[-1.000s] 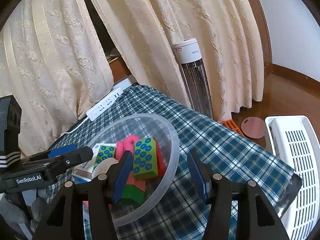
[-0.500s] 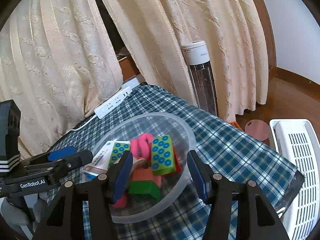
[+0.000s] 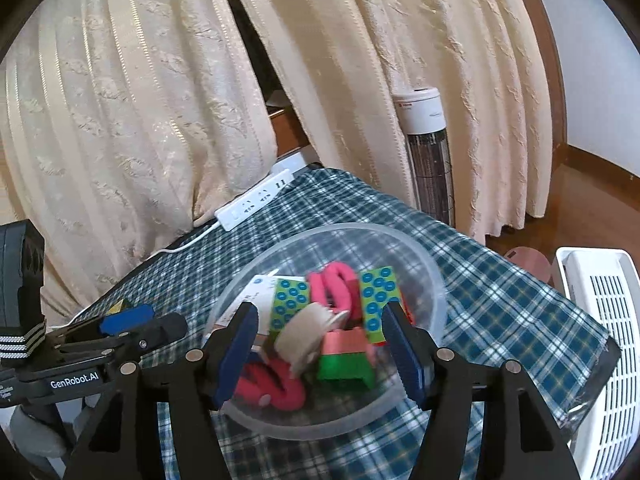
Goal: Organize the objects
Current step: 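Open the left gripper to release the lime dotted block into the bowl, then move the left gripper to the orange brick while the right approaches the yellow box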
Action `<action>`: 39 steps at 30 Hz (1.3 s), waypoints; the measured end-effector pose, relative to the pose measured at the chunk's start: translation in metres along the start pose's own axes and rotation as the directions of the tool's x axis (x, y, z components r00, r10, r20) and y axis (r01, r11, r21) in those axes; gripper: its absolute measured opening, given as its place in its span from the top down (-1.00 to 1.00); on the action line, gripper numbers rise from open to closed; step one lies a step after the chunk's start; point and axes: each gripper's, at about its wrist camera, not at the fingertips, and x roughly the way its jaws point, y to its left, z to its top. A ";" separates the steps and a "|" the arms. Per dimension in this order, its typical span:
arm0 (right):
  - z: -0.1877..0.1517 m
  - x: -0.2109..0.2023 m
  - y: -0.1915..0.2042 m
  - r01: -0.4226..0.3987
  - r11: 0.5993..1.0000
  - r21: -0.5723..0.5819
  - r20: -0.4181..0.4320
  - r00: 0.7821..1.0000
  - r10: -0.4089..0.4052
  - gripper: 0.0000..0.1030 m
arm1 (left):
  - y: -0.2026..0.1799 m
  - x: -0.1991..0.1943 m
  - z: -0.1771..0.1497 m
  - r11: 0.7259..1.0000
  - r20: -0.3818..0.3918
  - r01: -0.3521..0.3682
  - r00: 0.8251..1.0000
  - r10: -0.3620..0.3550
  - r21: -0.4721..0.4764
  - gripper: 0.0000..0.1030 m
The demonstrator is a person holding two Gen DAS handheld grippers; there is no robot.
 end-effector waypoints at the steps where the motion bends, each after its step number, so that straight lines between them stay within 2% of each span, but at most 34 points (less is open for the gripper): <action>1: 0.000 0.000 0.004 -0.003 1.000 -0.006 -0.001 1.000 0.003 -0.32 | 0.003 -0.003 -0.002 1.000 0.003 -0.006 1.000 0.006 -0.004 -0.53; 12: -0.004 0.004 0.047 -0.047 0.997 -0.068 -0.021 0.999 0.045 -0.37 | 0.052 -0.034 -0.017 0.995 0.028 -0.062 0.998 0.065 -0.077 -0.53; 26: -0.016 0.021 0.121 -0.116 0.980 -0.162 -0.082 0.991 0.104 -0.44 | 0.128 -0.069 -0.045 0.972 0.040 -0.139 0.988 0.149 -0.188 -0.53; 34: -0.026 0.042 0.160 -0.162 0.968 -0.191 -0.154 0.979 0.133 -0.44 | 0.183 -0.090 -0.070 0.940 0.026 -0.209 0.974 0.224 -0.268 -0.53; 39: -0.034 0.055 0.186 -0.190 0.957 -0.219 -0.192 0.970 0.148 -0.45 | 0.228 -0.104 -0.088 0.896 -0.002 -0.285 0.953 0.303 -0.341 -0.53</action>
